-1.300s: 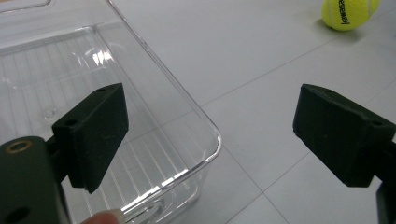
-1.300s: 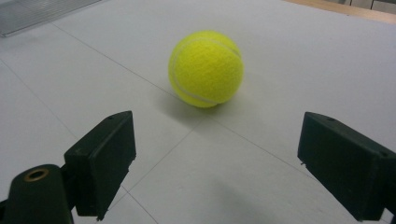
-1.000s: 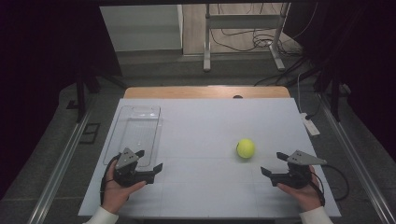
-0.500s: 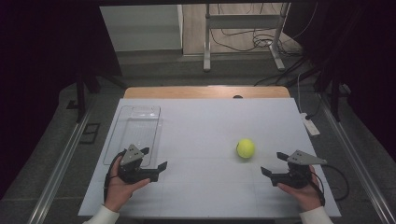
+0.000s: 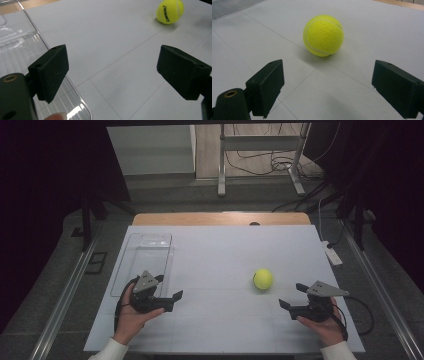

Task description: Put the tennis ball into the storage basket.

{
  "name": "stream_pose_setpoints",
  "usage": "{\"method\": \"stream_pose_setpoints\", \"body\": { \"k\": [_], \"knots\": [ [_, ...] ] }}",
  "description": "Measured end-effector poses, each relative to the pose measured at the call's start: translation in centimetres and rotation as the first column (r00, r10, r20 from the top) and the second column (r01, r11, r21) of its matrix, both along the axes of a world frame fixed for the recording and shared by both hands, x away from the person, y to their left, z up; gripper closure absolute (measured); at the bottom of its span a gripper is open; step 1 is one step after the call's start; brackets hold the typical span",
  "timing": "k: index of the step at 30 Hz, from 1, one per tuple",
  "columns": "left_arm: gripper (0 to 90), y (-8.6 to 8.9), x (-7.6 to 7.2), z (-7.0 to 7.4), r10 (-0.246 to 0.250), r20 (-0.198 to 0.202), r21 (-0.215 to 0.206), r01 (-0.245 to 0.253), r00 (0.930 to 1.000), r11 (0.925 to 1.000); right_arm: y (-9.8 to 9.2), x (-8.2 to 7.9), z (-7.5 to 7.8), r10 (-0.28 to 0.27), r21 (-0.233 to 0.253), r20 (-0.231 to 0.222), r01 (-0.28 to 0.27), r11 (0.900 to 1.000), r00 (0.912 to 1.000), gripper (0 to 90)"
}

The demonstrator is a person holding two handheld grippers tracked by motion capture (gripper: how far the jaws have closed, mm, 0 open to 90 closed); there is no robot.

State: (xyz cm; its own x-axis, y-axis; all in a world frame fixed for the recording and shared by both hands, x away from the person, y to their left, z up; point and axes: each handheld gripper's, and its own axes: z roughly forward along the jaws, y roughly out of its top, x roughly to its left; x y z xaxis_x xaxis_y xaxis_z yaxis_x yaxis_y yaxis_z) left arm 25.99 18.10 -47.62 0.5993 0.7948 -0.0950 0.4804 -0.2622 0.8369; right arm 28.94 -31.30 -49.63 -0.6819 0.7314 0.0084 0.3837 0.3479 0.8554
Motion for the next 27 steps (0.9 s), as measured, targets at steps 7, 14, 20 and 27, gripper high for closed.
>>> {"method": "stream_pose_setpoints", "body": {
  "k": [7, 14, 20, 27],
  "knots": [
    [11.6, -0.4, 0.3, 0.4, -0.013, -0.007, -0.003, 0.013, 0.9999, 0.9999, 0.0, 0.0, -0.1, 0.004, 0.001, -0.002, -0.004, 1.0, 1.0, 11.3],
    [11.4, -1.0, 0.9, 0.6, -0.031, -0.021, 0.003, 0.031, 0.9993, 0.9995, 0.1, 0.0, -0.1, 0.005, -0.001, -0.002, -0.005, 1.0, 1.0, 11.3],
    [11.2, -1.5, 1.2, 0.8, -0.042, -0.031, 0.004, 0.042, 0.9986, 0.9991, 0.1, 0.0, 0.0, 0.006, 0.0, 0.001, -0.006, 1.0, 1.0, 11.5],
    [11.2, -2.0, 1.5, 1.3, -0.056, -0.033, 0.003, 0.056, 0.9979, 0.9984, 0.1, 0.0, 0.0, 0.005, -0.001, 0.001, -0.005, 1.0, 1.0, 11.5]
  ]
}}
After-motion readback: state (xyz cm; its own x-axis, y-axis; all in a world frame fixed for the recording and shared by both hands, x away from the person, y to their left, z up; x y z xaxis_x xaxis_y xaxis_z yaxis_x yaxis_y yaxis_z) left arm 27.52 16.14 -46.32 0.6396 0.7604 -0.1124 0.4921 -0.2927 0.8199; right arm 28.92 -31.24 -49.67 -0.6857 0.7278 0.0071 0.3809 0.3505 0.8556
